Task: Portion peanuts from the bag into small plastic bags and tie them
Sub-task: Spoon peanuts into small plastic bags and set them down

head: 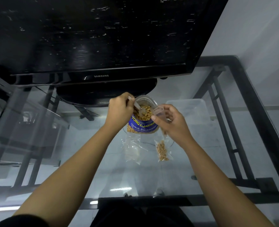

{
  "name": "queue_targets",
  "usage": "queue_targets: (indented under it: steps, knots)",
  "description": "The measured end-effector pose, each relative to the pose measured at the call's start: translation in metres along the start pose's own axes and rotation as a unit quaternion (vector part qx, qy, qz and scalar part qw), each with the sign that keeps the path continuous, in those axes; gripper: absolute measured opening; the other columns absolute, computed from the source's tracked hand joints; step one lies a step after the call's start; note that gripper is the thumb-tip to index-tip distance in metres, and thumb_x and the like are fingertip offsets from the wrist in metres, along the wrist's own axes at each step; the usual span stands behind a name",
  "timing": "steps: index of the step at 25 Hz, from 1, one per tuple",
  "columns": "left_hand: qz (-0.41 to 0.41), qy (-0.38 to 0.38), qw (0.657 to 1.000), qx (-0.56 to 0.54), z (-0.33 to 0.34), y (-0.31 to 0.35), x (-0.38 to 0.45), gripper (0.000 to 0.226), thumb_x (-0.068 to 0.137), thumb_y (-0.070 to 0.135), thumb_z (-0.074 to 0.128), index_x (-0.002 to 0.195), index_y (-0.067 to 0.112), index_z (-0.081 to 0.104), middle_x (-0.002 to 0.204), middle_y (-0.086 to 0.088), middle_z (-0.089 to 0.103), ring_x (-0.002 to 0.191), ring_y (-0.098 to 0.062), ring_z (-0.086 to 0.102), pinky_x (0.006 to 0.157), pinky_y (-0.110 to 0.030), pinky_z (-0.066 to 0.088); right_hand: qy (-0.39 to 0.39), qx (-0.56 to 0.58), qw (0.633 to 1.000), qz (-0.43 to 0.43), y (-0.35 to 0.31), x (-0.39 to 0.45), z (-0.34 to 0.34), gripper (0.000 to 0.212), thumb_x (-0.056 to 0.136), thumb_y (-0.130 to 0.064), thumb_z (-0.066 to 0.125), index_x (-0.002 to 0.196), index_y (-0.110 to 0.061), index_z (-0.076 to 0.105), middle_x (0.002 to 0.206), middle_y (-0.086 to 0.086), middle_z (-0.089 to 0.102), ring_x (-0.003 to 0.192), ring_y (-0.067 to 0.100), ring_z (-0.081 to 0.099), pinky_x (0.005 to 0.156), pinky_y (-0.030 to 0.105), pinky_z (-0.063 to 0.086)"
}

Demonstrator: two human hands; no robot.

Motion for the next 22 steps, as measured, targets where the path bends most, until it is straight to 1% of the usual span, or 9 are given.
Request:
queue_targets:
  steps: [2, 5, 8, 10, 13, 15, 18, 20, 22]
  knots:
    - [-0.035, 0.013, 0.999, -0.005, -0.001, -0.001, 0.0, 0.018, 0.093, 0.014, 0.048, 0.086, 0.005, 0.063, 0.058, -0.002, 0.054, 0.049, -0.009, 0.045, 0.048, -0.021, 0.035, -0.003, 0.001, 1.0, -0.002, 0.001, -0.001, 0.0, 0.04, 0.077, -0.034, 0.072, 0.112, -0.025, 0.055, 0.107, -0.012, 0.063, 0.103, 0.007, 0.06, 0.078, 0.021, 0.054]
    - [-0.071, -0.002, 0.997, -0.03, 0.002, -0.003, -0.006, 0.018, 0.092, 0.014, 0.049, 0.087, 0.005, 0.063, 0.066, -0.01, 0.062, 0.055, -0.017, 0.052, 0.054, -0.026, 0.042, -0.016, -0.006, 1.0, -0.005, 0.001, -0.001, -0.001, 0.041, 0.077, -0.034, 0.072, 0.113, -0.025, 0.054, 0.109, -0.011, 0.063, 0.105, 0.007, 0.059, 0.08, 0.023, 0.054]
    - [-0.171, 0.02, 0.977, -0.122, 0.005, -0.016, -0.01, 0.017, 0.091, 0.013, 0.048, 0.088, 0.007, 0.063, 0.074, -0.012, 0.068, 0.074, -0.025, 0.065, 0.071, -0.035, 0.052, -0.032, -0.016, 0.999, -0.002, -0.003, 0.001, -0.001, 0.042, 0.076, -0.035, 0.072, 0.113, -0.026, 0.053, 0.108, -0.014, 0.062, 0.103, 0.003, 0.057, 0.079, 0.017, 0.05]
    - [-0.216, 0.018, 0.959, -0.182, 0.008, -0.02, -0.013, 0.017, 0.093, 0.015, 0.048, 0.086, 0.01, 0.063, 0.071, -0.008, 0.066, 0.078, -0.024, 0.065, 0.073, -0.036, 0.053, -0.042, -0.026, 0.999, 0.0, -0.005, 0.0, -0.002, 0.043, 0.077, -0.034, 0.072, 0.114, -0.026, 0.053, 0.107, -0.016, 0.06, 0.102, 0.0, 0.056, 0.075, 0.013, 0.048]
    - [-0.232, 0.01, 0.948, -0.219, 0.008, -0.02, -0.014, 0.023, 0.094, 0.017, 0.048, 0.074, 0.022, 0.057, 0.068, -0.003, 0.063, 0.075, -0.019, 0.063, 0.073, -0.032, 0.052, -0.047, -0.021, 0.999, 0.007, -0.001, -0.001, -0.004, 0.044, 0.077, -0.034, 0.071, 0.115, -0.026, 0.052, 0.111, -0.013, 0.061, 0.104, 0.002, 0.056, 0.077, 0.013, 0.048]
    - [-0.247, 0.014, 0.937, -0.247, 0.007, -0.02, -0.013, 0.02, 0.094, 0.014, 0.047, 0.078, 0.018, 0.058, 0.067, -0.002, 0.06, 0.067, -0.012, 0.059, 0.067, -0.024, 0.051, -0.052, 0.007, 0.999, 0.013, 0.002, -0.002, -0.004, 0.041, 0.078, -0.033, 0.071, 0.115, -0.025, 0.053, 0.115, -0.008, 0.062, 0.108, 0.008, 0.057, 0.079, 0.018, 0.05]
    - [-0.262, 0.013, 0.923, -0.283, 0.005, -0.024, -0.012, 0.015, 0.094, 0.013, 0.046, 0.091, 0.007, 0.06, 0.068, -0.003, 0.058, 0.062, -0.008, 0.054, 0.055, -0.013, 0.046, -0.049, 0.035, 0.998, 0.024, 0.001, -0.002, -0.006, 0.039, 0.079, -0.031, 0.07, 0.114, -0.023, 0.055, 0.117, -0.005, 0.063, 0.109, 0.012, 0.058, 0.078, 0.02, 0.051]
    - [-0.27, 0.018, 0.915, -0.3, 0.003, -0.029, -0.012, 0.016, 0.095, 0.013, 0.045, 0.094, 0.005, 0.059, 0.068, -0.003, 0.055, 0.062, -0.008, 0.051, 0.055, -0.015, 0.044, -0.024, 0.019, 0.999, 0.025, -0.002, -0.001, -0.011, 0.041, 0.077, -0.03, 0.073, 0.114, -0.024, 0.056, 0.114, -0.005, 0.063, 0.106, 0.012, 0.059, 0.076, 0.019, 0.052]
    - [-0.278, 0.029, 0.906, -0.32, -0.001, -0.036, -0.008, 0.015, 0.094, 0.01, 0.044, 0.088, 0.007, 0.058, 0.068, -0.003, 0.054, 0.061, -0.009, 0.048, 0.058, -0.019, 0.041, 0.012, -0.016, 1.0, 0.016, -0.006, 0.001, -0.018, 0.045, 0.074, -0.032, 0.075, 0.114, -0.022, 0.057, 0.112, -0.006, 0.063, 0.102, 0.009, 0.059, 0.072, 0.015, 0.051]
Point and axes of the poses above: each hand's wrist, its own x-axis towards the middle knuckle, its own z-axis out of the palm, y = z × x, the point moved 4 cm from there along x, towards the middle knuckle
